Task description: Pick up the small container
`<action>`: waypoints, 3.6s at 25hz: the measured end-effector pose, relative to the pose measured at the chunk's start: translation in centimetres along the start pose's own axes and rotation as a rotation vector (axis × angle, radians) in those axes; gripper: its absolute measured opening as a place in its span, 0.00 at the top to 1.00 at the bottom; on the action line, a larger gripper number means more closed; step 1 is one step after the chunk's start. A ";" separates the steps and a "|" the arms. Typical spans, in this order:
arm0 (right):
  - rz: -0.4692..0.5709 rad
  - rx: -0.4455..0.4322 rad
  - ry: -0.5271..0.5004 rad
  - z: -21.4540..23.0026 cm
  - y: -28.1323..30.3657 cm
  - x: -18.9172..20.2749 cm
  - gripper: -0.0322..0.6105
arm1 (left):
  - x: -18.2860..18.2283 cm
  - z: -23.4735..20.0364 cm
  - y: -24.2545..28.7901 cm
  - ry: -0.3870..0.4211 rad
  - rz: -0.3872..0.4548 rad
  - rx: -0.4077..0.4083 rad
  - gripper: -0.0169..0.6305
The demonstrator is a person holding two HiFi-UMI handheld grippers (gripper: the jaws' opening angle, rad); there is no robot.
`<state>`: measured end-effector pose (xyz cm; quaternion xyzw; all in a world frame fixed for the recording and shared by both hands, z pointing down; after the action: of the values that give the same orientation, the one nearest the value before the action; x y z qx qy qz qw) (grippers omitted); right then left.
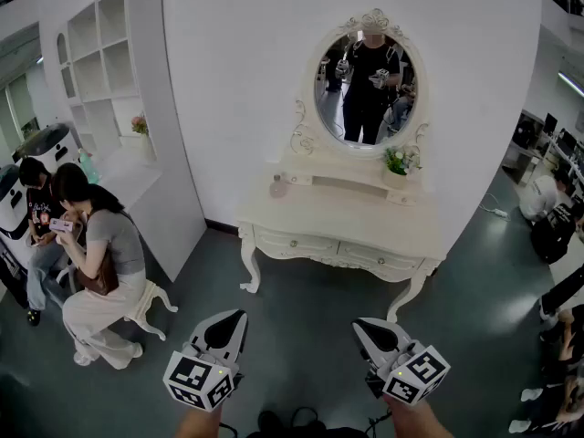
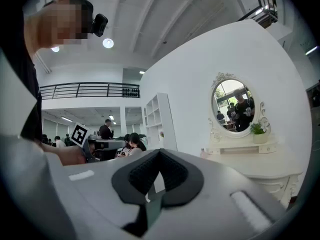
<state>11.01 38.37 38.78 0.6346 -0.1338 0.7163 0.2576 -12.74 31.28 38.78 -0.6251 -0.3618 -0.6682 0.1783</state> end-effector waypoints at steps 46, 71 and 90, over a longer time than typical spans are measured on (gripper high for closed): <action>-0.018 -0.036 0.101 9.7 22.6 -5.6 0.93 | -2.9 -17.8 18.0 -0.047 -0.001 0.077 0.98; -0.080 -0.136 0.131 22.5 40.4 -6.1 0.83 | -4.9 -30.4 32.9 -0.063 -0.089 0.043 0.98; -0.248 -0.243 0.028 37.4 56.7 -5.2 0.66 | -8.8 -37.5 49.5 -0.120 -0.122 -0.067 0.98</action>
<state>12.20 -29.16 47.32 0.6003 -0.1364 0.6662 0.4209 -3.66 -30.48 44.84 -0.6462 -0.3869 -0.6510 0.0943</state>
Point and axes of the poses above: the fingertips, and each gripper's own axes: y forward along the fingers, z to its right, x out of its underside, the point moved 3 cm from there along -y, backward along the fingers, and after that the axes turned 9 degrees about -z, right-handed, at the moved point
